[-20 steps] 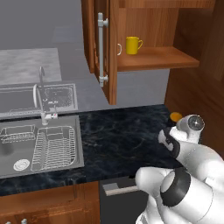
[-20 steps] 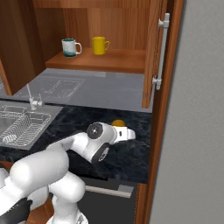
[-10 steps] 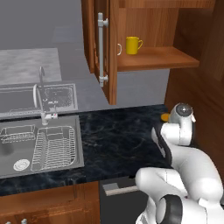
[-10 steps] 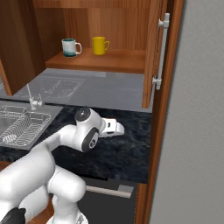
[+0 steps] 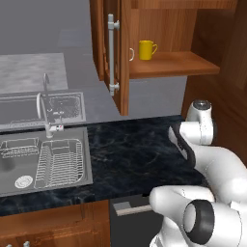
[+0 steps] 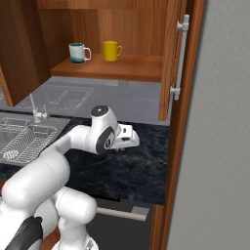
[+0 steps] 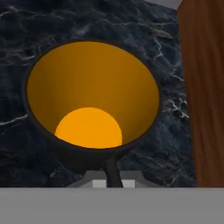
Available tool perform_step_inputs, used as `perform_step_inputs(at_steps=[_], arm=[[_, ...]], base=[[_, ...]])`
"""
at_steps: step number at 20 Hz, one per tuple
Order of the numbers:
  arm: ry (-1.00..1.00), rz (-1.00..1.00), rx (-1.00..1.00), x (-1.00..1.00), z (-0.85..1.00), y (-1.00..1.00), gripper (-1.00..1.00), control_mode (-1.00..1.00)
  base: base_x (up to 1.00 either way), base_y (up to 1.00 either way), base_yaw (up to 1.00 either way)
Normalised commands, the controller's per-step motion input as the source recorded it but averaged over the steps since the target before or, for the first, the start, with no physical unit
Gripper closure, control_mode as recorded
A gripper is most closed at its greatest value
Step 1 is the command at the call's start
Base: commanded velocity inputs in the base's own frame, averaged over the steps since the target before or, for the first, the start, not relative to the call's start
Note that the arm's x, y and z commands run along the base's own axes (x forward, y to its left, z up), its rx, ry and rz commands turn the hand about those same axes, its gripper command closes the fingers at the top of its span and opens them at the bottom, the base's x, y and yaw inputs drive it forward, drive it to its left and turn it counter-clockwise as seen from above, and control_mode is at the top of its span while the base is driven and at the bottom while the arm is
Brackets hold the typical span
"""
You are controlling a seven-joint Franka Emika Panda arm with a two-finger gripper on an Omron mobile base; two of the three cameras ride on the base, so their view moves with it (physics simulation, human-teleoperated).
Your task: Pick the mug on the counter and place it in the cabinet with the handle facing the right, like the mugs already inside.
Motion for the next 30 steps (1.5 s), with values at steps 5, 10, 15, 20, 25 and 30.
perform_step_inputs(at_steps=[5,10,15,20,25,30], arm=[[0.16,0.24,0.01,0.04,0.22,0.16,1.0,-1.0],[0.03,0.14,0.03,-0.07,0.13,0.24,1.0,-1.0],[-0.05,0.03,0.04,-0.37,0.05,0.14,1.0,-1.0],[-0.11,0.02,0.05,-0.51,0.03,0.03,1.0,-1.0],[-0.08,0.06,-0.02,-0.37,0.23,0.09,1.0,-1.0],[-0.04,0.07,-0.1,-0.03,0.5,0.3,1.0,-1.0]], base=[[0.0,0.0,0.0],[0.0,0.0,0.0],[0.0,0.0,0.0],[0.0,0.0,0.0],[0.0,0.0,0.0],[0.0,0.0,0.0]])
